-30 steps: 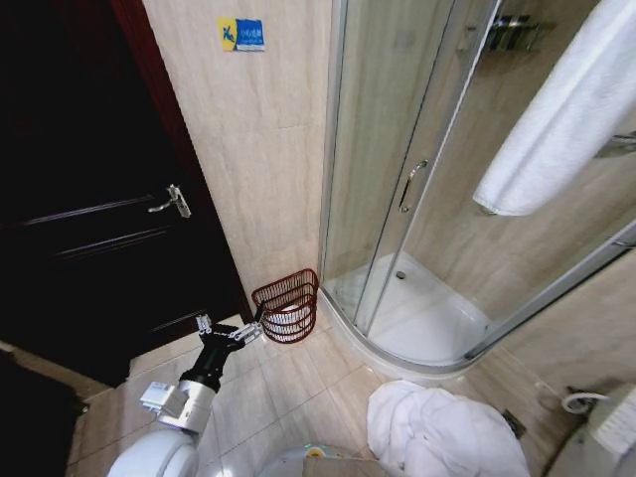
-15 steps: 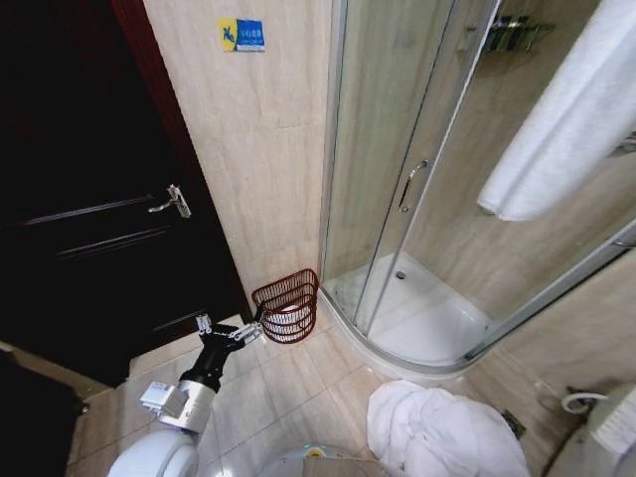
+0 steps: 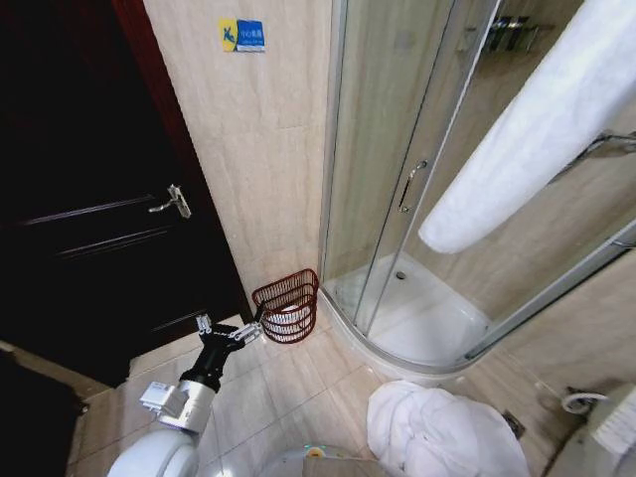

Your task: Discard the used towel into the hamper.

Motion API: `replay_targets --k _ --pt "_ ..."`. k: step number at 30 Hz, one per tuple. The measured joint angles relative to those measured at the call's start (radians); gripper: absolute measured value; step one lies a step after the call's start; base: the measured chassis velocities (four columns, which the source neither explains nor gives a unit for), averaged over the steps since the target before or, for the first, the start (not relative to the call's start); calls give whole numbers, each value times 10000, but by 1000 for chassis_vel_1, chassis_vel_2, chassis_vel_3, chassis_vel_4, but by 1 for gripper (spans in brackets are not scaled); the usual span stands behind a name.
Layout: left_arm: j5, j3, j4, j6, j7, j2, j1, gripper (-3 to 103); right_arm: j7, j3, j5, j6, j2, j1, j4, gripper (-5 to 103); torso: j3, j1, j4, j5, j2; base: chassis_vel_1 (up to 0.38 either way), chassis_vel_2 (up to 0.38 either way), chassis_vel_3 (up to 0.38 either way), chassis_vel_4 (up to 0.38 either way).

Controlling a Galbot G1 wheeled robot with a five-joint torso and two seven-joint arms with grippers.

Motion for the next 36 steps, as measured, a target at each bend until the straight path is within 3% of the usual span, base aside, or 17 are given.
replay_targets --k 6,9,10,14,21,32,36 --pt "0 0 0 0 0 1 0 99 -299 109 -1415 238 1168 -901 1057 10 1 1 2 3 0 0 0 0 0" --pt "0 0 -1 0 0 -1 0 99 -599 187 -2412 595 2118 -1505 1628 10 1 0 0 3 0 0 0 0 0" --pt "0 0 -1 0 0 -1 0 99 -599 187 -2412 595 2118 -1505 1628 10 1 0 0 3 0 0 0 0 0" --pt "0 0 0 1 0 -1 0 99 -995 462 -3508 1256 3037 -2160 2143 10 1 0 0 0 0 0 0 0 0" --pt "0 0 0 0 0 0 0 99 -1379 575 -4407 1643 3820 -2887 2730 10 1 0 0 2 0 0 0 0 0" --pt "0 0 -1 0 0 0 0 99 -1535 471 -4858 1935 4527 -3386 2891 10 1 0 1 2 0 0 0 0 0" --pt "0 0 0 1 0 0 0 99 -1718 289 -5266 2316 5079 -3851 2913 10 0 0 1 1 1 0 0 0 0"
